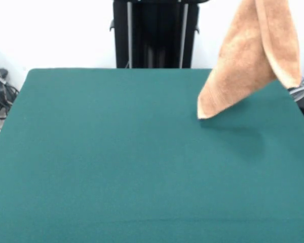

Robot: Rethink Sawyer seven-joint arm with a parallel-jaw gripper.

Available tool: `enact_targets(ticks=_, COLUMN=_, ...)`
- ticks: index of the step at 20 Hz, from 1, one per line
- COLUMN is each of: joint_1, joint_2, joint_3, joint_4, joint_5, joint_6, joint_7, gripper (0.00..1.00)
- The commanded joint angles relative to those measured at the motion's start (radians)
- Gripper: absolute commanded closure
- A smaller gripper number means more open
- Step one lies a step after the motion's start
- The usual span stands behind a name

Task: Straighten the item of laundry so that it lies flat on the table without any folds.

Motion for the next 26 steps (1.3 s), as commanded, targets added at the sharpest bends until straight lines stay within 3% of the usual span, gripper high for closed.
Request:
enact_targets(ticks=1, joint_1=-0.061, joint_2=0.023, joint_3=0.002, joint_4=0.001, joint_5=0.033, joint_6=-0.051, joint_7=0.087, gripper=1.00)
enact_targets(ticks=3, joint_1=-0.122, joint_2=0.076, joint_3=0.038, joint_4=0.024, joint_5=0.073, joint_6=-0.151, joint_7=-0.023, gripper=1.00)
enact_targets(ticks=5, joint_1=-0.173, joint_2=0.116, joint_3=0.077, joint_4=0.002, joint_5=0.047, joint_6=-0.219, joint_7=-0.106, gripper=1.00)
enact_targets(ticks=9, joint_1=-0.246, joint_2=0.154, joint_3=0.129, joint_4=-0.008, joint_5=0.022, joint_6=-0.254, joint_7=-0.167, gripper=1.00)
enact_targets(ticks=13, joint_1=-0.246, joint_2=0.148, joint_3=0.160, joint_4=0.032, joint_5=-0.003, joint_6=-0.345, joint_7=-0.107, gripper=1.00)
enact_targets(ticks=18, joint_1=-0.145, joint_2=0.201, joint_3=0.138, joint_4=0.036, joint_5=-0.063, joint_6=-0.393, joint_7=0.067, gripper=1.00)
enact_targets(ticks=23, joint_1=-0.064, joint_2=0.233, joint_3=0.121, joint_4=0.076, joint_5=-0.022, joint_6=-0.485, joint_7=0.174, gripper=1.00)
enact_targets(ticks=26, joint_1=-0.010, joint_2=0.228, joint_3=0.082, joint_4=0.075, joint_5=-0.013, joint_6=-0.476, joint_7=0.228, gripper=1.00)
